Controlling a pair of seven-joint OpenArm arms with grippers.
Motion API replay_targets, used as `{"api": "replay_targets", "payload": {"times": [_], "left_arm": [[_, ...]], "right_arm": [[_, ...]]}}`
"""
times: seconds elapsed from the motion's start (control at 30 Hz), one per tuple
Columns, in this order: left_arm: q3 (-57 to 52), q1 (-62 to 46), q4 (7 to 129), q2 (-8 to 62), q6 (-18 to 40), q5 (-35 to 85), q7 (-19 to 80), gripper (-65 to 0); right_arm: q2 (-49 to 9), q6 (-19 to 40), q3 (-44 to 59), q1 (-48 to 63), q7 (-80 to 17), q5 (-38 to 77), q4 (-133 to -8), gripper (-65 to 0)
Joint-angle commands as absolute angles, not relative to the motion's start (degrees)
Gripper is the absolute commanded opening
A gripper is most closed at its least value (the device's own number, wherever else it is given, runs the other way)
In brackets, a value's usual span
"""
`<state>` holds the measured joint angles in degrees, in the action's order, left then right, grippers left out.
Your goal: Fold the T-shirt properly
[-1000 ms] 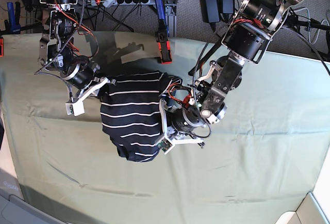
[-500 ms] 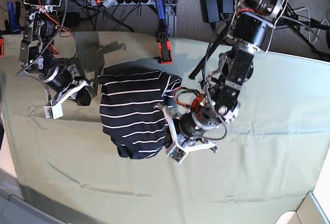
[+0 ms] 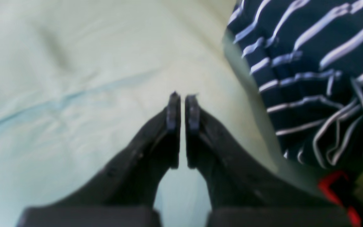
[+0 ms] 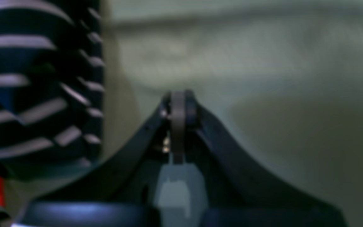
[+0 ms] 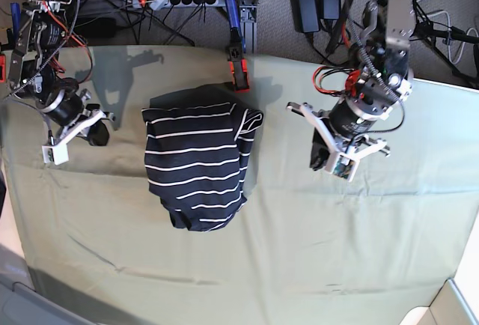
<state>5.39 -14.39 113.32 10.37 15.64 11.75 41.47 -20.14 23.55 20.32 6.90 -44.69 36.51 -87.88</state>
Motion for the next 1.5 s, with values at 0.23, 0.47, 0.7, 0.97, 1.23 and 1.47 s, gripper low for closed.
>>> {"api": "replay_targets", "payload": {"times": [0.23, 0.47, 0.7, 0.97, 1.23, 1.47], "left_arm": [[-2.3, -30.2, 121.6, 11.3, 15.5, 15.6, 40.2, -62.0], [-4.9, -41.5, 125.5, 11.3, 15.6, 15.8, 40.4, -62.0], [-4.9, -51.7, 125.6, 11.3, 15.7, 19.1, 40.6, -62.0], [-4.9, -60.1, 122.7, 11.3, 15.7, 20.6, 40.6, -62.0], [-4.8, -55.6, 100.5, 11.3, 15.7, 23.2, 41.9, -62.0], [-4.8, -44.6, 76.9, 11.3, 15.7, 23.1, 45.7, -62.0]], "right_arm": [[-21.1, 26.6, 24.7, 17.0, -43.5, 37.6, -95.6, -65.0], [-21.1, 26.6, 26.7, 26.8, -43.5, 39.8, -100.2, -65.0], [-21.1, 26.6, 26.7, 36.8, -43.6, 40.1, -104.3, -65.0], [-20.5, 26.6, 26.7, 46.8, -43.5, 40.6, -104.5, -65.0], [-15.8, 26.3, 26.5, 51.4, -43.0, 40.8, -98.8, -65.0], [-15.5, 25.9, 23.3, 49.8, -41.8, 38.7, -85.4, -65.0]]}}
